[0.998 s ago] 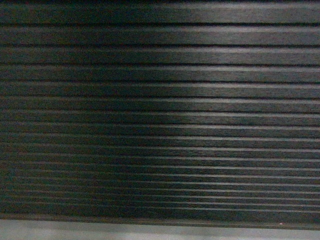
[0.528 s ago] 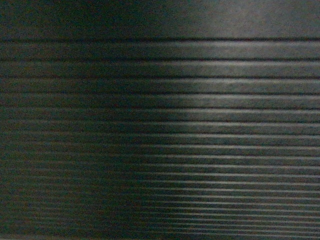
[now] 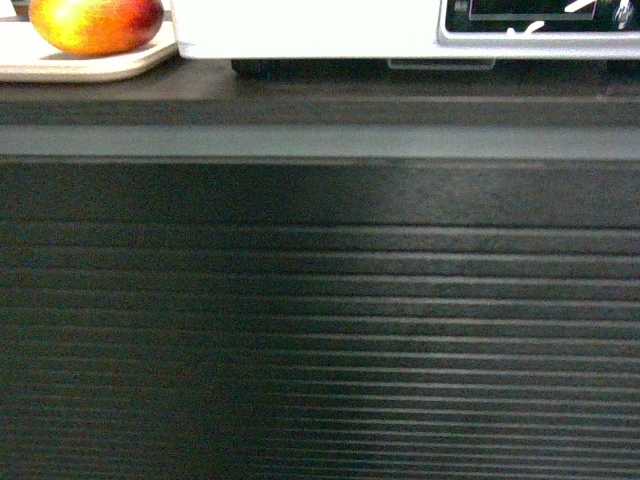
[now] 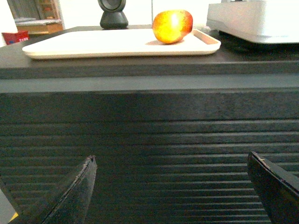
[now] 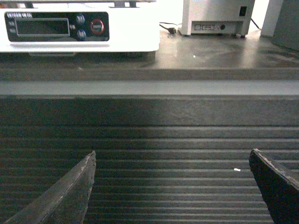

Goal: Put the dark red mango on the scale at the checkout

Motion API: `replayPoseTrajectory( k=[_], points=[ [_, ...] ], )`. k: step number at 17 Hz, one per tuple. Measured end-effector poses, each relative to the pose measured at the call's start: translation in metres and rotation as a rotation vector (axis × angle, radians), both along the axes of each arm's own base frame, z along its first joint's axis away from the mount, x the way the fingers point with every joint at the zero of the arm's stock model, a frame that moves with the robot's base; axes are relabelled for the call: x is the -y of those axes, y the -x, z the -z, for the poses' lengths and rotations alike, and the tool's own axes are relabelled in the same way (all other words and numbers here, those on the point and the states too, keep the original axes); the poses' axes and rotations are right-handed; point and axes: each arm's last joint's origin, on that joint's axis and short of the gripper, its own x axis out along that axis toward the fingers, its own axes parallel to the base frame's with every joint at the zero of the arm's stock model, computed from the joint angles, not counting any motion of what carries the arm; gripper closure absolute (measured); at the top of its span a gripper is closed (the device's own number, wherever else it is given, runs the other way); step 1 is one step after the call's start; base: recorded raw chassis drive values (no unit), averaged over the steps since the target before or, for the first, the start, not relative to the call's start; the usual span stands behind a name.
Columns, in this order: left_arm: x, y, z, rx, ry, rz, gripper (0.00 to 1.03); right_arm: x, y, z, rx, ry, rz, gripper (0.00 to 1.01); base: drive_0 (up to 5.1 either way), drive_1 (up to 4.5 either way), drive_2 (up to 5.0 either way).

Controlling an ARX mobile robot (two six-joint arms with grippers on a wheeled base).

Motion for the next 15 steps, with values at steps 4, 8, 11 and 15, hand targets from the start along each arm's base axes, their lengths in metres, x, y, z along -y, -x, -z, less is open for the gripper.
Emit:
replayPoseTrajectory(
  k=[4, 8, 11, 15],
  points=[
    [0.0, 0.0, 0.0, 0.0, 0.0, 0.0, 0.05, 0.0, 0.0, -0.0001, 0.001, -0.001, 0.0, 0.03, 0.0, 0.0, 0.0],
    [0.0, 0.0, 0.0, 0.0, 0.0, 0.0, 0.05, 0.0, 0.0, 0.0, 0.0, -0.001, 0.001, 0.03, 0.0, 0.0, 0.0],
    [0.0, 0.0, -0.0001, 0.001, 0.0, 0.0, 0.05, 0.0001, 0.0, -0.0001, 0.001, -0.001, 0.002, 0.03, 0.0, 0.0, 0.0],
    [0.0, 0.0, -0.0005, 0.005, 0.0, 0.0, 0.05, 0.0, 0.0, -0.0007, 0.007, 0.0, 0.001, 0.03, 0.0, 0.0, 0.0]
  ],
)
